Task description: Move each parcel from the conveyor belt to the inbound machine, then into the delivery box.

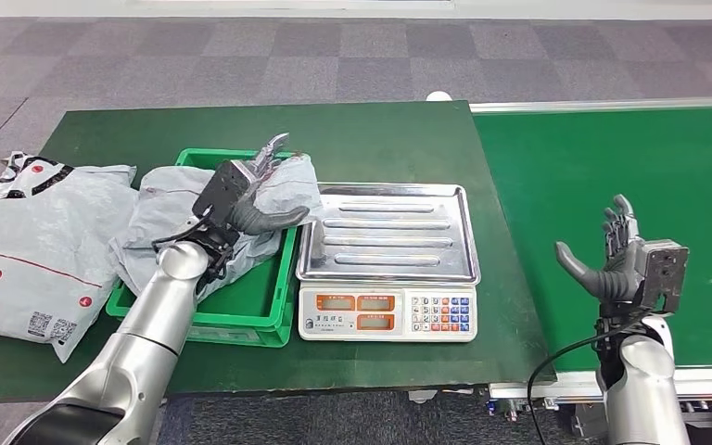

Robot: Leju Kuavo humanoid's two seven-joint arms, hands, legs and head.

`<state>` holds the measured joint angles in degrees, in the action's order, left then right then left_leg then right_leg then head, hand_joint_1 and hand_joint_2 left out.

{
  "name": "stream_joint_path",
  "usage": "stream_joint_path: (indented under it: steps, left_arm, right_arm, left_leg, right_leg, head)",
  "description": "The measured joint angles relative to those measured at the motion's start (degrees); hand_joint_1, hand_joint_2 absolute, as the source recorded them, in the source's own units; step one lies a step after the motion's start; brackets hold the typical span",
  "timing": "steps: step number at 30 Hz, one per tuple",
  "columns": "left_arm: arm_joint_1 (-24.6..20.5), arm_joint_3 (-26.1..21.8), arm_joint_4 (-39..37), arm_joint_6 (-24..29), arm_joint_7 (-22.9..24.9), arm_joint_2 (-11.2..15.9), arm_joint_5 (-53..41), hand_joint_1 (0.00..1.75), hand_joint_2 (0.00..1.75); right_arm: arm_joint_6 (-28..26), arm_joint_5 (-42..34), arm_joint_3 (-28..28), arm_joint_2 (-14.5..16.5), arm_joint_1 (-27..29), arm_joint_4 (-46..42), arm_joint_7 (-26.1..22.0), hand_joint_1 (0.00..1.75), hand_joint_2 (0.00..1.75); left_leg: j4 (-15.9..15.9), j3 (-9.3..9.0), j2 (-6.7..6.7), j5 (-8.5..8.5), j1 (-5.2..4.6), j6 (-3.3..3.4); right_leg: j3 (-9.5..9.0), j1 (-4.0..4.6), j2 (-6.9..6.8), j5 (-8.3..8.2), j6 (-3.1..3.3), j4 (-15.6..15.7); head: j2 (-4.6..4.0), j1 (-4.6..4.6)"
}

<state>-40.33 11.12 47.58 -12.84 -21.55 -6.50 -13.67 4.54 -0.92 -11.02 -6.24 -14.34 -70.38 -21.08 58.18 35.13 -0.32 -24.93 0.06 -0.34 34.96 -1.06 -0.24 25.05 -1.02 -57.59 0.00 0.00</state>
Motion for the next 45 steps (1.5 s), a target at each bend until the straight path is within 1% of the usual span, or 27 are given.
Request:
stream_joint_path:
  steps: [4,6,8,12,15,19,24,31,38,42,45]
  left_arm:
    - [-0.76,0.03,-0.22,0.36,1.04,-2.28,5.05,0.00,1.75]
    - [-0.79,0.39,-0.65,2.10,1.75,-3.75,8.00,0.00,1.75]
    - [-0.76,1.17,-1.50,5.15,2.16,-5.35,9.64,0.00,1.75]
    - [-0.32,3.82,-5.49,11.64,-0.56,-8.92,12.45,0.00,1.75]
    - [-0.12,6.09,-7.82,13.15,-2.16,-10.21,14.35,0.00,1.75]
    - [0.17,8.27,-9.45,14.21,-2.83,-10.41,16.32,0.00,1.75]
    - [0.59,10.32,-10.65,14.82,-3.71,-10.37,17.66,0.00,1.75]
    - [0.56,12.09,-11.56,16.64,-4.01,-10.11,17.76,0.00,1.75]
    - [0.43,12.52,-12.04,18.07,-4.68,-9.76,17.54,0.00,1.75]
    - [0.51,12.91,-12.11,19.18,-6.08,-9.61,16.11,0.00,1.75]
    - [0.64,13.58,-12.09,21.33,-7.01,-9.56,14.84,0.00,1.75]
  right_arm:
    - [-0.73,1.68,0.91,0.64,-0.29,0.02,0.36,0.00,1.75]
    - [-1.04,2.71,1.74,0.96,-1.28,0.33,0.31,0.00,1.75]
    - [-1.68,4.11,2.87,1.39,-2.91,1.24,-0.26,0.00,1.75]
    - [-4.74,5.26,7.57,2.27,-5.75,3.75,-2.54,0.00,1.75]
    - [-6.14,3.83,10.93,2.39,-6.27,4.68,-3.33,0.00,1.75]
    - [-7.59,2.62,13.63,2.38,-6.15,5.15,-3.84,0.00,1.75]
    - [-8.84,1.72,15.17,2.28,-5.41,5.20,-4.03,0.00,1.75]
    - [-10.30,1.09,15.64,2.11,-4.23,5.12,-4.20,0.00,1.75]
    - [-11.62,1.75,15.67,2.09,-3.83,4.47,-4.98,0.00,1.75]
    - [-12.18,3.09,15.92,2.16,-3.92,3.92,-5.09,0.00,1.75]
    - [-11.91,3.44,15.95,2.20,-4.38,4.00,-5.31,0.00,1.75]
  left_leg:
    - [0.00,0.01,0.00,0.00,-0.01,0.00]
    - [0.00,0.01,0.01,0.00,-0.02,0.00]
    - [0.00,0.00,0.02,-0.01,-0.03,0.00]
    - [0.01,-0.01,0.01,0.01,-0.03,0.02]
    - [0.01,0.00,-0.02,0.02,-0.02,0.02]
    - [0.00,-0.01,0.03,0.00,-0.02,0.01]
    - [0.00,0.02,0.01,0.00,-0.02,0.01]
    - [0.01,0.01,0.02,0.01,-0.03,0.02]
    - [0.00,0.00,0.03,0.01,-0.02,0.01]
    - [0.00,0.01,0.02,0.01,-0.02,0.01]
    - [0.00,0.03,0.01,0.01,-0.02,0.02]
  right_leg:
    - [-0.01,-0.02,0.00,0.00,0.00,0.00]
    - [0.00,-0.03,0.02,0.00,0.00,0.00]
    - [0.00,-0.03,0.05,-0.01,-0.01,0.00]
    - [0.00,-0.03,0.01,-0.01,-0.01,0.00]
    - [-0.01,-0.02,-0.04,-0.01,-0.01,0.00]
    - [0.03,-0.02,0.05,-0.01,0.00,0.00]
    - [0.03,-0.02,-0.01,0.00,-0.01,0.00]
    - [0.02,-0.03,0.01,-0.01,-0.01,0.00]
    - [0.02,-0.02,0.02,-0.01,-0.01,0.00]
    - [0.02,-0.02,0.01,-0.01,-0.01,0.00]
    - [0.02,-0.02,0.00,-0.01,-0.01,0.00]
  head:
    - [0.00,0.00]
    - [0.00,0.00]
    - [0.00,0.00]
    - [0.00,0.00]
    - [0.00,0.00]
    - [0.00,0.00]
    - [0.00,0.00]
    - [0.00,0.00]
    - [0.00,0.00]
    - [0.00,0.00]
    - [0.00,0.00]
